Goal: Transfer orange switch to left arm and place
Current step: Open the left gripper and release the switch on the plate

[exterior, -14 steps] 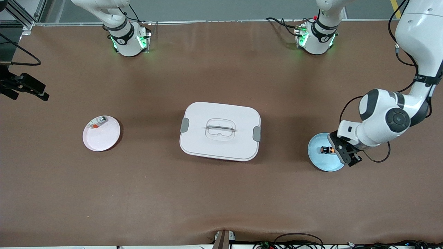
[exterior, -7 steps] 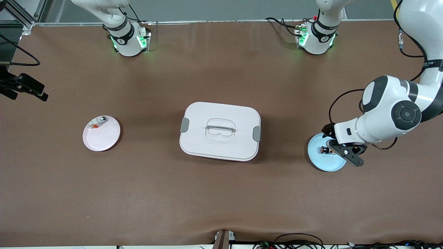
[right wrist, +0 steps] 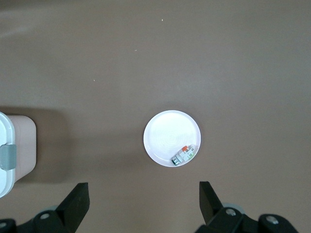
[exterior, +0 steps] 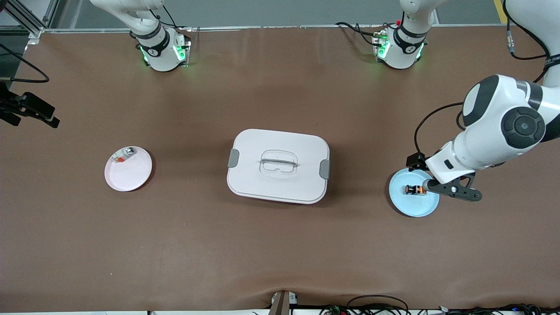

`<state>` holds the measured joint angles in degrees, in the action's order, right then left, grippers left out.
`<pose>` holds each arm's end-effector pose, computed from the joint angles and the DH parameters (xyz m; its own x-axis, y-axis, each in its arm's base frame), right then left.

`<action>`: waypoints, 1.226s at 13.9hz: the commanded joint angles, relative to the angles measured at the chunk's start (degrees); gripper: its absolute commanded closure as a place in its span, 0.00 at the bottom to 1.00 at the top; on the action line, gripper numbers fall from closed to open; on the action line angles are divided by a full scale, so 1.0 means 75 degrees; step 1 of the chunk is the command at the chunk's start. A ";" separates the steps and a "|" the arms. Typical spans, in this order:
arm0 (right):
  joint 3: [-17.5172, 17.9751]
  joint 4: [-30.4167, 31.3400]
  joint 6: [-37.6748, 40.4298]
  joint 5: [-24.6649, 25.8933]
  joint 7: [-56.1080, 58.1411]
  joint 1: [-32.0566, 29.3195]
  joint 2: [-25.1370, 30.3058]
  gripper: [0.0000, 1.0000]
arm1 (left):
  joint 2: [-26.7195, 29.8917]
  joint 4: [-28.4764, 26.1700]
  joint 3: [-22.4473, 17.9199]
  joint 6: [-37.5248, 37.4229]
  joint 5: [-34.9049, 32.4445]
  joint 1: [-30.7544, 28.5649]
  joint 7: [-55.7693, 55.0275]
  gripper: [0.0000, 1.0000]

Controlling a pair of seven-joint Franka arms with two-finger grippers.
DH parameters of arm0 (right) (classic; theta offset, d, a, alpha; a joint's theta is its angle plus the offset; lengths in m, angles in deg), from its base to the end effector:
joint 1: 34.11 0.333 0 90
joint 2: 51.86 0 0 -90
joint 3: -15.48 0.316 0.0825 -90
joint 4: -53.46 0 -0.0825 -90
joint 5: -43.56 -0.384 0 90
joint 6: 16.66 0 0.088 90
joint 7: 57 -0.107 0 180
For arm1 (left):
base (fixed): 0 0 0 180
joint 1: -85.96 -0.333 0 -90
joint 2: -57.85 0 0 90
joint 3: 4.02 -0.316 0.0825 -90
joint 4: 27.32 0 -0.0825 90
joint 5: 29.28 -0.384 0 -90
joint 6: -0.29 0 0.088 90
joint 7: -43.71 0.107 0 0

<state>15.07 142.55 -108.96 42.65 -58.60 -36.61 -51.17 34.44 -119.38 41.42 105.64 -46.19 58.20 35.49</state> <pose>0.5547 -0.0266 0.6424 0.9946 -0.0792 0.0675 -0.0781 -0.9968 -0.0179 0.6354 -0.1138 0.4440 0.9754 -0.2150 -0.0494 -0.2153 -0.9765 -0.0001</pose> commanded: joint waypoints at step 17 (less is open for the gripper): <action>0.0125 -0.0218 0.0142 0.0109 0.0085 -0.0159 -0.0104 0.00 | 0.1573 0.1119 -0.2727 -0.1542 0.0285 0.1833 -0.0497 0.00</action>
<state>15.06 142.51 -108.95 42.66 -58.60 -36.61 -51.19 42.55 -110.09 26.89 95.56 -45.59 66.03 31.66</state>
